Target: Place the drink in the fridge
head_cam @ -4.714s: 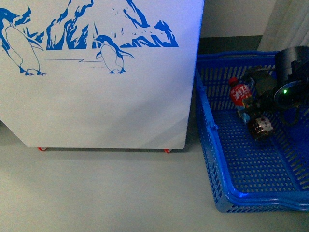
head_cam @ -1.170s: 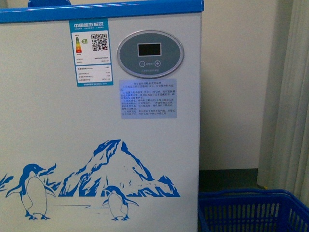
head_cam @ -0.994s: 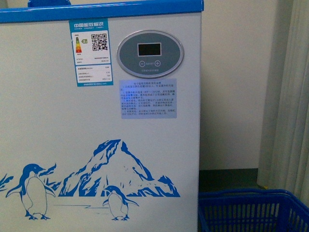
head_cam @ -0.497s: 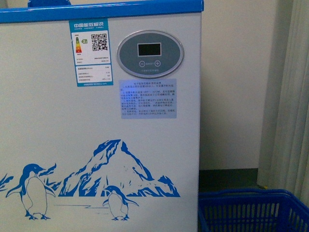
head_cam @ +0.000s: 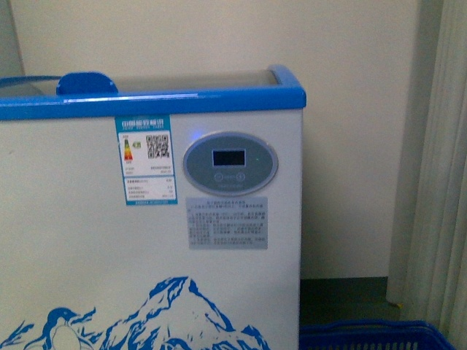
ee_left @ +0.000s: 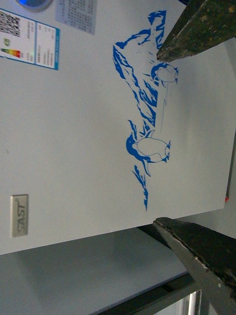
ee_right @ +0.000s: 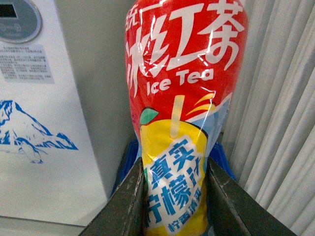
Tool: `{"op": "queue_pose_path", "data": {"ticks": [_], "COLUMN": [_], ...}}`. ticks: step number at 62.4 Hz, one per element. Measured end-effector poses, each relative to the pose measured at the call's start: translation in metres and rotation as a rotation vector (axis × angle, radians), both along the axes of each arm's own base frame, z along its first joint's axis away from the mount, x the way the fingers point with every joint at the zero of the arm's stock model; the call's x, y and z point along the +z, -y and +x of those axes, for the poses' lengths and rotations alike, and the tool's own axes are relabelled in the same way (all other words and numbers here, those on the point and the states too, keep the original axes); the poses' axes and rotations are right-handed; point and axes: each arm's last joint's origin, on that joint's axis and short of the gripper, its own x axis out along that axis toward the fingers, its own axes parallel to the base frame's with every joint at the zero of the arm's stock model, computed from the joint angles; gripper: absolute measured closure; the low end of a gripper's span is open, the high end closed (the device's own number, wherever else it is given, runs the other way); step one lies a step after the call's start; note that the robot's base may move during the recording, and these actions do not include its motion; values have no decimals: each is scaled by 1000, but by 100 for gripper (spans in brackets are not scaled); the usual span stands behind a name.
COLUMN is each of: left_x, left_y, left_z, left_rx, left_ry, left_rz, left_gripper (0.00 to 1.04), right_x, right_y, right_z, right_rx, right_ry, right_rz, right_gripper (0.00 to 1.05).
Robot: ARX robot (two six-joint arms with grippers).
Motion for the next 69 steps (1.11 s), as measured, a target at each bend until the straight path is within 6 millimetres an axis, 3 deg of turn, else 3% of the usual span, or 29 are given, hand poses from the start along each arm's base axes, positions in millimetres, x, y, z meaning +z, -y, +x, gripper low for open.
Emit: {"op": "queue_pose_path", "data": {"ticks": [69], "left_x": [0], "left_y": [0], "left_z": [0], "left_rx": [0], "left_ry": [0], "left_rz": [0], "left_gripper": [8], "right_x": [0], "right_y": [0], "right_z": [0], "right_rx": [0], "right_ry": [0], "right_rz": [0], "right_gripper": [75]}}
